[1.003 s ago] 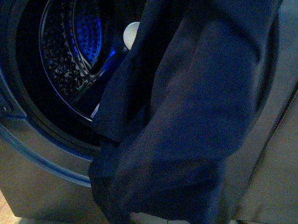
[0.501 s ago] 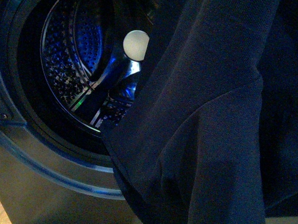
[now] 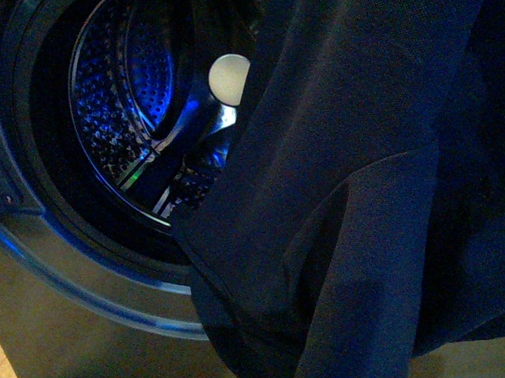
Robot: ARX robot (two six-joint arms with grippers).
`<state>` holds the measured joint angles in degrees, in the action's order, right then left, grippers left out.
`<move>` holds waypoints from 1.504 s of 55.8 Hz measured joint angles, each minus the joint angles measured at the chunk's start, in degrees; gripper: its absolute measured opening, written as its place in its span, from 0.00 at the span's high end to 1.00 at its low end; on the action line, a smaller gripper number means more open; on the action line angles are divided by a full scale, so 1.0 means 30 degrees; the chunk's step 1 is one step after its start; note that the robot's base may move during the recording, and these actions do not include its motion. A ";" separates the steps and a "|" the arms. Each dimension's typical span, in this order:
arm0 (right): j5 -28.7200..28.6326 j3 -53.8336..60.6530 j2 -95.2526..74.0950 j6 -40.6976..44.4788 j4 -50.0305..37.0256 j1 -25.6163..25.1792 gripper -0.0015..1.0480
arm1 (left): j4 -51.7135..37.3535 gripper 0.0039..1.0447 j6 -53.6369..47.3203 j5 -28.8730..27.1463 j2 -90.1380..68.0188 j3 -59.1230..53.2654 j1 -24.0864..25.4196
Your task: Collect clothes from washing machine
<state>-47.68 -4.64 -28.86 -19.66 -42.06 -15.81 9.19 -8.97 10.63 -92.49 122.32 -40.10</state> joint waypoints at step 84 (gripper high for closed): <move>0.8473 -1.0564 -1.8469 0.3818 -0.6178 1.2058 0.22 | 0.0015 0.96 0.0007 -0.0007 0.0000 0.0000 0.0000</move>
<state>-22.26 -36.34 -84.27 -8.21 -60.60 20.36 9.23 -8.95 10.61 -92.49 122.32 -40.10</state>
